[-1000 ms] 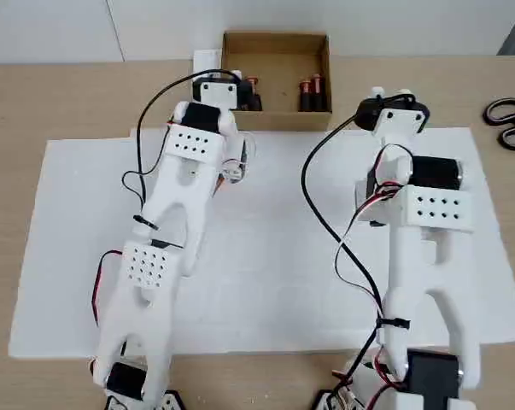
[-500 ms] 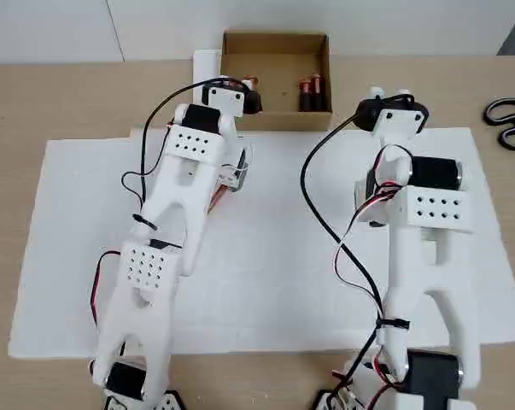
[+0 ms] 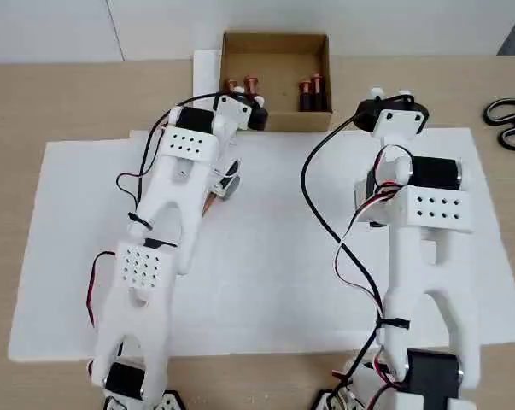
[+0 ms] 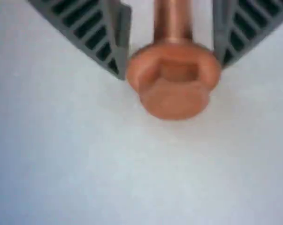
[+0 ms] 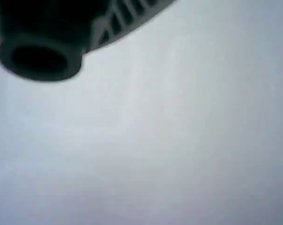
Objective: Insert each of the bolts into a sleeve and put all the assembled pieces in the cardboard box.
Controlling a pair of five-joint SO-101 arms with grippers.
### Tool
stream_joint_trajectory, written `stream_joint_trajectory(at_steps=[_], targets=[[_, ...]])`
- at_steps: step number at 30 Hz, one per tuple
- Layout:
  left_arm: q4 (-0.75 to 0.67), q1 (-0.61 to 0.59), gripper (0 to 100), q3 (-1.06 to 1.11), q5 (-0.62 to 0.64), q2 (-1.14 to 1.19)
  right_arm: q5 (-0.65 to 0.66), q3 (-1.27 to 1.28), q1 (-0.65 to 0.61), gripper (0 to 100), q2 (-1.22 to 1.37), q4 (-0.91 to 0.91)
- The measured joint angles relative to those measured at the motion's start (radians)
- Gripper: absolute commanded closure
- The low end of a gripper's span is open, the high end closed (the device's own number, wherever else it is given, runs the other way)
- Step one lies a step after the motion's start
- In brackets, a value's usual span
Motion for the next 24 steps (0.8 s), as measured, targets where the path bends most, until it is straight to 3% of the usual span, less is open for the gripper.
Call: stream_joint_trajectory(at_steps=[5,11,24], targets=[[0.0,0.0,89,0.005,0.0,-0.005,0.0,0.0,0.0,99.4,0.0,-0.003],[0.005,0.003,99,0.005,-0.002,-0.005,0.0,0.0,0.0,99.4,0.0,-0.003],[0.005,0.021,99,0.012,0.0,-0.023,0.0,0.0,0.0,99.4,0.0,-0.003]])
